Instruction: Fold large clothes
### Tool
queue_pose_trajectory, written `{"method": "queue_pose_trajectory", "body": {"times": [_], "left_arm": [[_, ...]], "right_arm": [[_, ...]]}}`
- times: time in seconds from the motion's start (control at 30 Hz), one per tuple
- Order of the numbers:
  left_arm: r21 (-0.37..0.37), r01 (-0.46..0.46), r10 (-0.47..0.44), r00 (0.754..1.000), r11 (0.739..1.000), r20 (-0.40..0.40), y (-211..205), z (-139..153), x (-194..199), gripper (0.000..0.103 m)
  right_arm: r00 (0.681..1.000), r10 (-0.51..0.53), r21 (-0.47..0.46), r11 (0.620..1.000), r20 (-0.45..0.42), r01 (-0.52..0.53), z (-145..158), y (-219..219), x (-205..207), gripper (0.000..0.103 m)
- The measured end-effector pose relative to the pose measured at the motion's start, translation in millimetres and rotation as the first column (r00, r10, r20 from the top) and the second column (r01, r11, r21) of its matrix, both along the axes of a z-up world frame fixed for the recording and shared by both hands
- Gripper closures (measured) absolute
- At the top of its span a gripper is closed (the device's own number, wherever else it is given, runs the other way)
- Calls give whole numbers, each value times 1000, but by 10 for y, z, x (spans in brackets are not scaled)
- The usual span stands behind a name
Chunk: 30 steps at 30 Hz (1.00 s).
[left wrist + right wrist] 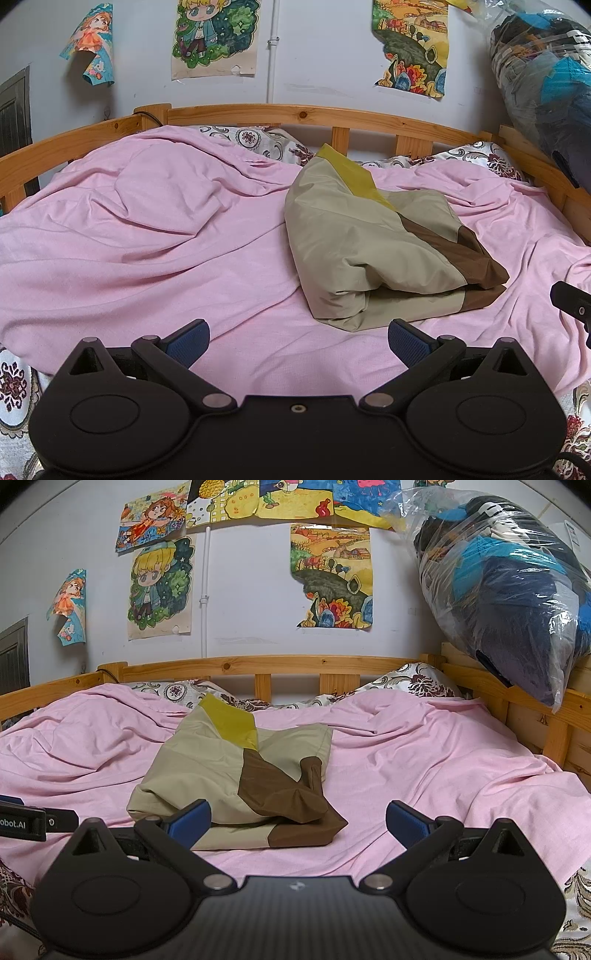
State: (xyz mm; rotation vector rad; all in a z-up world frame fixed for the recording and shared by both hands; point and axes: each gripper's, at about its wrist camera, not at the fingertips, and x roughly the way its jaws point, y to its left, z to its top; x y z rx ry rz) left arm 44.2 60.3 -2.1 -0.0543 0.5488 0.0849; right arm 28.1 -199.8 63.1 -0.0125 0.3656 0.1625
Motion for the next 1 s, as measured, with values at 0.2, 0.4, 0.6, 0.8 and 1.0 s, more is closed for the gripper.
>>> {"method": "queue_pose_trajectory", "body": {"times": [0.2,0.4,0.6,0.8,1.0], "left_arm": [[0,0,0,1000,1000,1,-10,3,-5,1],[-3,2,-2,1000,1000,-2,-8,1,-3,1],[-5,7,-7,1000,1000,-3,-38,9,-12,1],[-9,6,-6,1000,1000,-4,-30,7,-8,1],[-7,7,-8,1000,1000,-4,-24,6,-8,1]], "right_arm": [[1000,0,0,1000,0,0,-2,-2,3,0],[1000,1,1,1000,0,-1,-7,1,4,0],[1000,0,3,1000,0,0,9,-6,-3,0],[1000,2,2,1000,0,-2,4,-8,0,0],[1000,2,2,1000,0,-2,4,-11,-1,0]]}}
